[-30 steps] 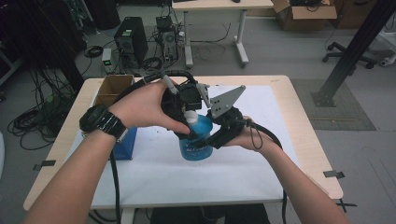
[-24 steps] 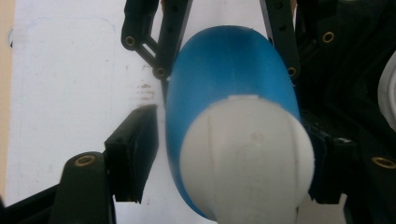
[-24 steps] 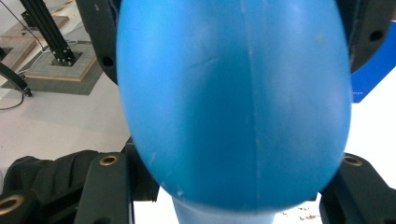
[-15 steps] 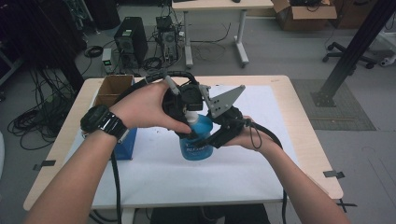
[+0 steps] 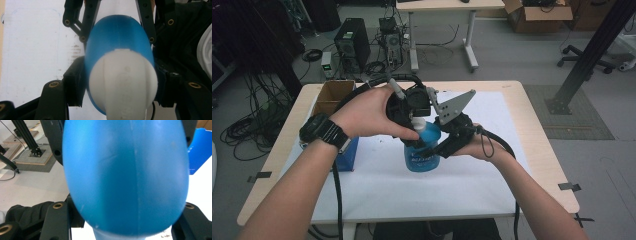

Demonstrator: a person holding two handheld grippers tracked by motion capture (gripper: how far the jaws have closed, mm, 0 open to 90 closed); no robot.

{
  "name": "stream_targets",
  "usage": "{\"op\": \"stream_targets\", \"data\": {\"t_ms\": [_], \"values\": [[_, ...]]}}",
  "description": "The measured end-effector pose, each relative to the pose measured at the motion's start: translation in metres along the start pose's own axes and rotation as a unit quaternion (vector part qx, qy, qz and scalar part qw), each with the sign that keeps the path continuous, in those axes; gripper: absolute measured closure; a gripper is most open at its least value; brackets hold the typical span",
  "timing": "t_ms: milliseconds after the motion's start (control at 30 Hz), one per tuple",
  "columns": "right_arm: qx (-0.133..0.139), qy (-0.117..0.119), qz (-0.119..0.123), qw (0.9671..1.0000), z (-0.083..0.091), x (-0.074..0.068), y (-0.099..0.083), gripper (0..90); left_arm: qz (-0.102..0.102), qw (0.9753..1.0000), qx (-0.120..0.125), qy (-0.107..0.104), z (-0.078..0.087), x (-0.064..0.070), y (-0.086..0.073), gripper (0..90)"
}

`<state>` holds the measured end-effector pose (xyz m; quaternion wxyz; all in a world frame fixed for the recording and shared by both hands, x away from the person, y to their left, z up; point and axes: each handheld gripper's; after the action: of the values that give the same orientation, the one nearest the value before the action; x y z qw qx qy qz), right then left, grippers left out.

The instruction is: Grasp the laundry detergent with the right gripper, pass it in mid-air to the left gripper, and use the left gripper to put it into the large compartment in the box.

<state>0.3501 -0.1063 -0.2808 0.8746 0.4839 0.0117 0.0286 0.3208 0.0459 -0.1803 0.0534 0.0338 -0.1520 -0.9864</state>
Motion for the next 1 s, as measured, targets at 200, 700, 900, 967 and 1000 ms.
{"op": "stream_targets", "data": {"t_ms": [200, 700, 900, 967, 1000], "values": [[-0.005, -0.009, -0.01, 0.9999, 0.005, 0.002, 0.001, 28.1, 0.032, 0.9994, -0.013, 0.003, 0.005, -0.004, 0.002, 38.0], [-0.115, -0.073, -0.046, 0.9896, 0.025, 0.013, -0.035, 7.3, 0.181, 0.9799, -0.034, 0.077, 0.041, -0.028, -0.017, 38.0], [-0.165, -0.095, -0.047, 0.9807, 0.04, 0.014, -0.049, 6.9, 0.258, 0.9595, -0.023, 0.111, 0.065, -0.039, -0.032, 38.1], [-0.179, -0.099, -0.05, 0.9776, 0.046, 0.014, -0.054, 7.1, 0.284, 0.9508, -0.019, 0.122, 0.074, -0.043, -0.039, 38.1], [-0.179, -0.099, -0.05, 0.9776, 0.046, 0.014, -0.054, 7.1, 0.299, 0.9459, -0.017, 0.126, 0.077, -0.045, -0.042, 38.1]]}}
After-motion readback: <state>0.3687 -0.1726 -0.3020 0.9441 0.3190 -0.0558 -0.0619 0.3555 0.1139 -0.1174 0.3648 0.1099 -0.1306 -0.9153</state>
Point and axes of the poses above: each handheld gripper's, and its own axes: z roughly backward along the jaws, y roughly out of its top, x roughly to its right, and after that the axes turned 2 degrees about -y, right-handed
